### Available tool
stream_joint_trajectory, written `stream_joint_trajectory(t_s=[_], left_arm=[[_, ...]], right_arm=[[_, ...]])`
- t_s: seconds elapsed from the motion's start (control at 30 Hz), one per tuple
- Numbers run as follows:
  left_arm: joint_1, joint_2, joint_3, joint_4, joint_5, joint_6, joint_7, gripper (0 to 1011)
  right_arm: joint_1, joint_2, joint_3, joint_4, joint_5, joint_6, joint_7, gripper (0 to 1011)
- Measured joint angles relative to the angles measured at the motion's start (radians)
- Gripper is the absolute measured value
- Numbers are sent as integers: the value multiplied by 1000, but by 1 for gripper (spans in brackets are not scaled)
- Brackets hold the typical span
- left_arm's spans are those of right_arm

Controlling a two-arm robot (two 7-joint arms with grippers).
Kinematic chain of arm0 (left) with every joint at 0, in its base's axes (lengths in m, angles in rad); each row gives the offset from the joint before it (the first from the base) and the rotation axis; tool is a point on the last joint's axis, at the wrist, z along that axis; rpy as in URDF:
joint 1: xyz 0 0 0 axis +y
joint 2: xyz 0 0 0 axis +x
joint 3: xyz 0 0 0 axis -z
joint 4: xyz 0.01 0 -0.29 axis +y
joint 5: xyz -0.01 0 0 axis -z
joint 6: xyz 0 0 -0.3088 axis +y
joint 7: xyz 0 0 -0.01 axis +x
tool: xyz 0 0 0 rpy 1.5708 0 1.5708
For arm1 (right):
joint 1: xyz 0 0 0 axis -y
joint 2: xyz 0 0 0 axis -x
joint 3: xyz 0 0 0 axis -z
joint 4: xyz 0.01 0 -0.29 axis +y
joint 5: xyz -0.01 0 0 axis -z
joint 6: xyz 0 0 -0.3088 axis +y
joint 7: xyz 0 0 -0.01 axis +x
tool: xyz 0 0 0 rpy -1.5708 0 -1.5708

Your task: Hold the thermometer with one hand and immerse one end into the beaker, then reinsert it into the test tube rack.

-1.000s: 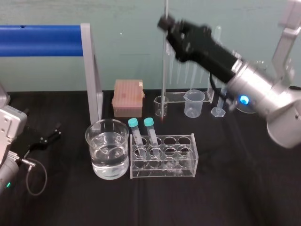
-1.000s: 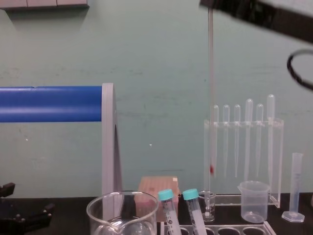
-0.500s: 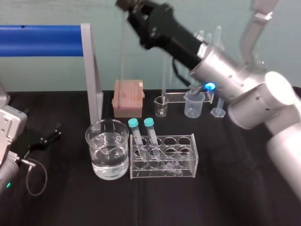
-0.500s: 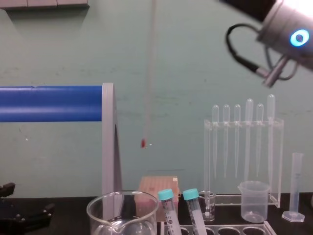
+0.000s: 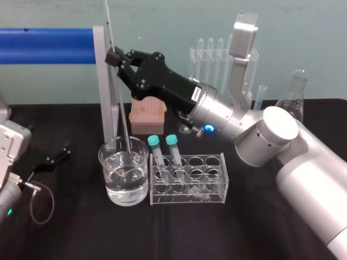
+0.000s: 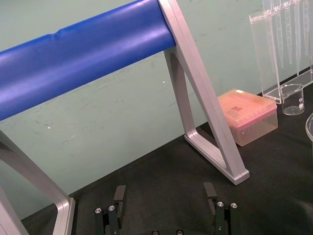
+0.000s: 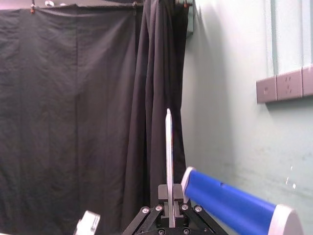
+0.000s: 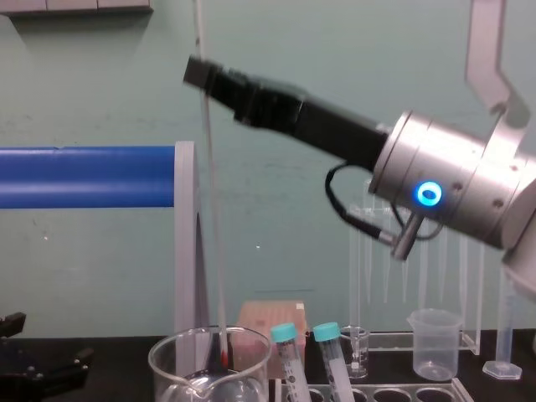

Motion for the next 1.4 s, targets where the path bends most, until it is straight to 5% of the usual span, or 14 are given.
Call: stream_joint_trajectory(t_s=[0.5,1.4], left_arm=[[0,0,0,0,0,0,0,1008],[0,0,0,0,0,0,0,1008]], right_arm=[[-8,-44,-26,128,-39,-34,41,55],[-19,-59,-20,164,-77,-40,50,55]])
